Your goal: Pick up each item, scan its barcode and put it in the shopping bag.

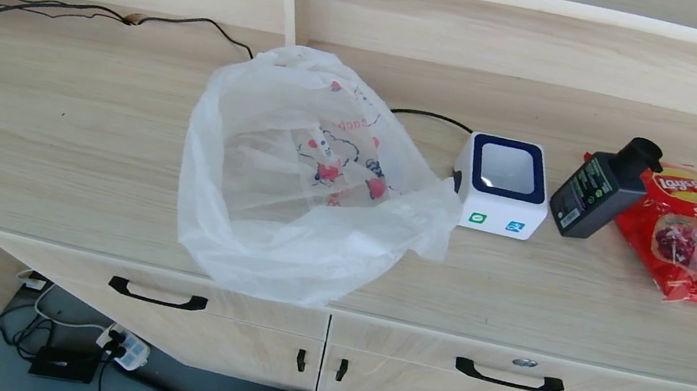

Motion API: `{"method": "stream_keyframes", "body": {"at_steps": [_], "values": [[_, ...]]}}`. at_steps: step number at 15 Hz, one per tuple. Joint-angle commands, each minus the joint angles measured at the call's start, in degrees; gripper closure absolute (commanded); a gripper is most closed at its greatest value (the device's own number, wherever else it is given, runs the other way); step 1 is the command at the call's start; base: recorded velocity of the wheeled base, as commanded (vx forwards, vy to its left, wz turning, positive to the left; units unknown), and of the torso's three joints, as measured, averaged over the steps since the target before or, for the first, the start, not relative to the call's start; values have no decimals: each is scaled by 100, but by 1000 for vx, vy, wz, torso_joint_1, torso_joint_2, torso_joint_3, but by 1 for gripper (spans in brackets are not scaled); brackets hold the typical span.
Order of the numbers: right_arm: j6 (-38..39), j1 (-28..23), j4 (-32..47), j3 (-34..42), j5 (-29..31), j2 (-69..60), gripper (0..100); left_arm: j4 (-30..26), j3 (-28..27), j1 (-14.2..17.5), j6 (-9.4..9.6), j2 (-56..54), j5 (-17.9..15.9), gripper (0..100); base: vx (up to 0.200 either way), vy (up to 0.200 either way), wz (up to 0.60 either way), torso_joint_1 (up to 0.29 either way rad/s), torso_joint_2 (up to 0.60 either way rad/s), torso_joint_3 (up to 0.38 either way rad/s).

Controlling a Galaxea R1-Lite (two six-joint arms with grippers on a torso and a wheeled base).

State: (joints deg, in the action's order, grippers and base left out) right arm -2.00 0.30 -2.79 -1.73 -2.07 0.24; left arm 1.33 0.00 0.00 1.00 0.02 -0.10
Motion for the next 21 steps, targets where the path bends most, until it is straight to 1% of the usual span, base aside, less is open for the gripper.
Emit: {"method": "stream_keyframes", "body": {"at_steps": [1,2,3,4,5,6,8,9,11,14,16,18,20,21], "values": [[-125,13,-90,-1180,-443,1083,0,8,0,0,6,-2,1,0,0,0,0,0,0,0],[-73,22,-125,-1576,-434,1698,0,8,0,0,6,-2,1,0,0,0,0,0,0,0],[235,40,-257,-2385,-443,2894,0,-10,0,0,14,-2,1,0,0,0,0,0,0,0],[604,49,-688,-3088,-443,3983,0,-1,0,0,23,-2,1,0,0,0,0,0,0,0],[833,49,-1364,-3386,-443,4792,0,-10,0,-9,23,-2,1,0,0,0,0,0,0,0],[894,49,-2375,-3536,-461,5609,0,-10,0,0,23,-2,1,0,0,0,0,0,0,0],[736,93,-4168,-3527,-584,6866,0,-10,0,0,23,-2,1,0,0,0,0,0,0,0],[499,128,-4704,-3457,-584,7332,0,-10,0,0,23,-2,1,0,0,0,0,0,0,0],[411,154,-5258,-3219,-584,7833,0,-1,0,0,23,-2,1,0,0,0,0,0,0,0],[499,172,-5961,-2956,-645,8281,0,-1,0,-9,14,-2,1,0,0,0,0,0,0,0],[525,163,-6418,-3017,-847,8598,0,-10,0,-9,23,-2,1,0,0,0,0,0,0,0],[499,172,-6568,-2929,-847,8642,0,-10,0,-9,23,-2,1,0,0,0,0,0,0,0],[446,339,-6717,-2745,-847,8677,0,-10,0,-9,23,-2,1,0,0,0,0,0,0,0],[420,339,-6849,-2701,-847,8738,0,-10,0,-9,23,-2,1,0,0,0,0,0,0,0]]}}
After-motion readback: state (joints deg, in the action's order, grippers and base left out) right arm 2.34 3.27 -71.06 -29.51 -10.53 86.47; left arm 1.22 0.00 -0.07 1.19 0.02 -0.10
